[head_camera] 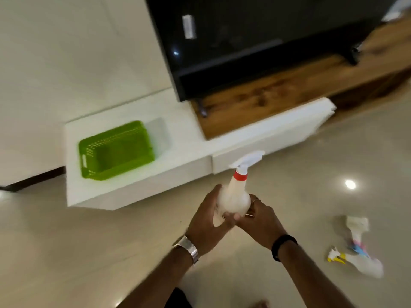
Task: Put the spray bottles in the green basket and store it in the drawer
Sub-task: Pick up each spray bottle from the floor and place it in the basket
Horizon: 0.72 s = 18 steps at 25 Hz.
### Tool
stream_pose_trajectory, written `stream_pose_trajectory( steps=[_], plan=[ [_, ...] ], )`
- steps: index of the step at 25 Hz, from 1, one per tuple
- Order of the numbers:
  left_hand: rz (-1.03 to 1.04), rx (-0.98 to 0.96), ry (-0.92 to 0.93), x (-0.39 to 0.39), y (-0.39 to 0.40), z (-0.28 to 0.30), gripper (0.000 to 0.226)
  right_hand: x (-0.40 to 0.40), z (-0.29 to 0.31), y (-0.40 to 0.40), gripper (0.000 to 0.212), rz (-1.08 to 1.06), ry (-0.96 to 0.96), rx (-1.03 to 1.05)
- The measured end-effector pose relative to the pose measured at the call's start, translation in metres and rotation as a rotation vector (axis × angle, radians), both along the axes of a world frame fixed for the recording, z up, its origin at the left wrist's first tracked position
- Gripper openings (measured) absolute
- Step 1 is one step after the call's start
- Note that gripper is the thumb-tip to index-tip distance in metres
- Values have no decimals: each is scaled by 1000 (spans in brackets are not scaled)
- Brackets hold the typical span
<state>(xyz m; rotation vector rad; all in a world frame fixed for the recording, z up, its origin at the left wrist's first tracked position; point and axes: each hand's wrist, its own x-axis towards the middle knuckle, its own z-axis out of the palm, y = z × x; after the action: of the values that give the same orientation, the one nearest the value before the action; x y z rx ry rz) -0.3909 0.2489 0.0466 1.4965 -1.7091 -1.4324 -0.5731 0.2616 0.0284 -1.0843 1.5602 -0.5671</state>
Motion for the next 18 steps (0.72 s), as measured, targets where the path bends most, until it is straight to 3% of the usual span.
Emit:
stream_pose_trajectory(
  steps=[4,7,9,13,18],
  plan=[
    [286,-133,-96,135,-57,24,89,145,27,-91,83,215,-55,-99],
    [421,-176,-98,224,-98,31,81,241,38,-148,98,357,-48,-200],
    [477,-190,-118,280,-125,27,77,304,35,-185,93,415,-3,-266],
    [515,-153,-209,365,-166,-9,74,399,-2,-239,83,469,48,-241],
    [419,-140,-338,403,-168,-65,71,446,-62,-272,87,479,201,-125]
  ],
)
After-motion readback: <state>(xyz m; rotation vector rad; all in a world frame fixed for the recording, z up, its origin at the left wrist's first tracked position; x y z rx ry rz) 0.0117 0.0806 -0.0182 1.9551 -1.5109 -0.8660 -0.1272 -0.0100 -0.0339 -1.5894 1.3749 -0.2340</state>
